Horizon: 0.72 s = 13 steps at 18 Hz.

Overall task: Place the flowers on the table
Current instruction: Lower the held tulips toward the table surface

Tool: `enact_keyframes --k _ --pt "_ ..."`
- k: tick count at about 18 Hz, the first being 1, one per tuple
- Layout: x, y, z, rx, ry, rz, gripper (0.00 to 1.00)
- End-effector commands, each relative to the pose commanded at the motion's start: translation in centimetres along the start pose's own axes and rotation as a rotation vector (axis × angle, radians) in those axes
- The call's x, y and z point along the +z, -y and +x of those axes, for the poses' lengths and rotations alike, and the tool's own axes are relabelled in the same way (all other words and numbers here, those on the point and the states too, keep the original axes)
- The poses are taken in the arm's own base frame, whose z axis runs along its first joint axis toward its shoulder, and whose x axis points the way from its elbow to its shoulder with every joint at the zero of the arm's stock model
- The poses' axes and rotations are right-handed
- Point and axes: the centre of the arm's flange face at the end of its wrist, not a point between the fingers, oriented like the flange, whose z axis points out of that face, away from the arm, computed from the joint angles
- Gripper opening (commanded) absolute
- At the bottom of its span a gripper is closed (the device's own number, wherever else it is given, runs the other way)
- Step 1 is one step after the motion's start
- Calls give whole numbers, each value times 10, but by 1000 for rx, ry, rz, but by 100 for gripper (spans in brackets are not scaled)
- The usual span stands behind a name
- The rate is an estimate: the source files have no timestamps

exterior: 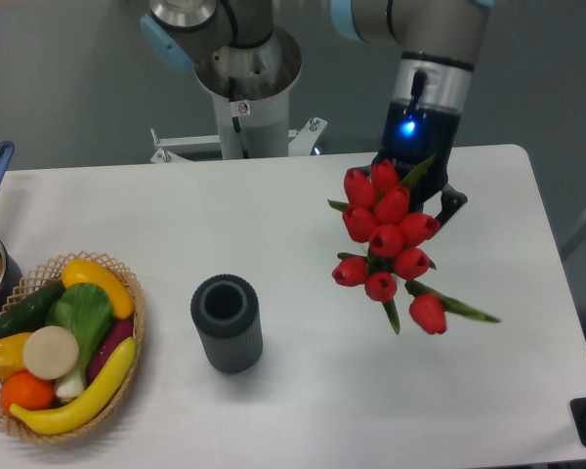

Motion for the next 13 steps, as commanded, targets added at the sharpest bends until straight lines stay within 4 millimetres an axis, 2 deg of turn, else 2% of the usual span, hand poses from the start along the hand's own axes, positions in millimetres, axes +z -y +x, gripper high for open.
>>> enact_keyframes --k 5,10,13 --pt "21 -20 10 33 -72 -192 33" --pt "76 -27 28 130 -143 -402 33" --pt "110 -29 32 150 -182 -449 33"
